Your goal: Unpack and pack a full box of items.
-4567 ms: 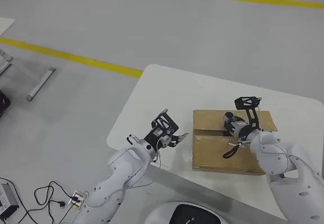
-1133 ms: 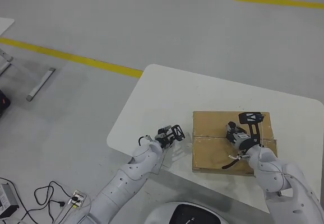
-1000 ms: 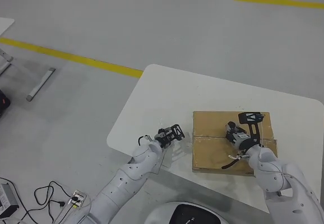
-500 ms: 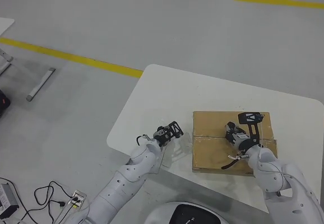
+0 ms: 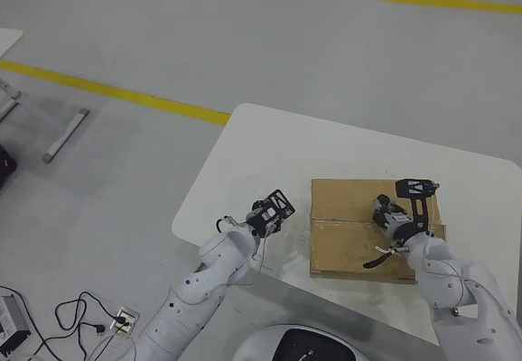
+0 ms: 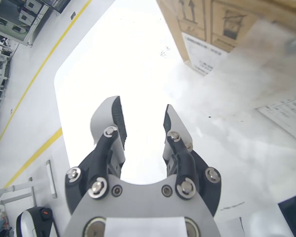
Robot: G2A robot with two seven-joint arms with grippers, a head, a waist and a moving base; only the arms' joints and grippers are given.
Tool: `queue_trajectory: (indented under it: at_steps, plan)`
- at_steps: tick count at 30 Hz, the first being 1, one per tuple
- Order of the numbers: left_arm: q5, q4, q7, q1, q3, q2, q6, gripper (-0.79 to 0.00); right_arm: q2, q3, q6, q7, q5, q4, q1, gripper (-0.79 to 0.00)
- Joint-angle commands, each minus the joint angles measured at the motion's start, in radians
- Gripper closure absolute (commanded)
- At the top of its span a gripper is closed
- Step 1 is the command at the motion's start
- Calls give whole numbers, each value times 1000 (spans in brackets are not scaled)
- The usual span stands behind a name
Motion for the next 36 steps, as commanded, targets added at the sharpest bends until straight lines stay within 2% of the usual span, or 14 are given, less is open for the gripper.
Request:
queue_trajectory:
  at_steps: [1,5,10,11,13,14,15,16,18,19,27,36]
  plan:
    - [-5,-31,-10,8,2,2,-37,-785,0,2,1,1,0,-1,-1,0]
    - [-2,-48,-2,4,15,4,-94,-785,-1,3,0,1,1,-3,-2,0]
    - [40,-3,39,-40,56,3,-135,-785,-2,4,-1,1,3,-4,-4,0]
    - [47,9,47,-51,66,2,-133,-754,-2,3,-1,0,2,-4,-4,0]
    - [51,35,56,-74,83,-1,-127,-637,-2,3,-4,-1,3,-5,-6,0]
    - [54,46,61,-85,92,-2,-126,-471,-2,3,-4,-2,3,-5,-7,0]
    - [57,57,63,-94,99,-4,-122,-366,-3,3,-4,-3,4,-7,-8,0]
    - [57,66,65,-102,106,-5,-120,-323,-3,3,-4,-3,4,-8,-9,0]
    - [59,80,69,-112,115,-7,-121,-135,-3,2,-3,-2,5,-9,-11,0]
    - [55,86,70,-115,118,-8,-123,-12,-3,2,-4,-2,6,-9,-12,0]
    - [41,120,92,-125,124,-10,-110,0,-5,0,-9,-5,7,-6,-10,0]
    - [72,96,121,-113,114,-7,-51,0,-7,-3,-11,-4,6,-4,-8,0]
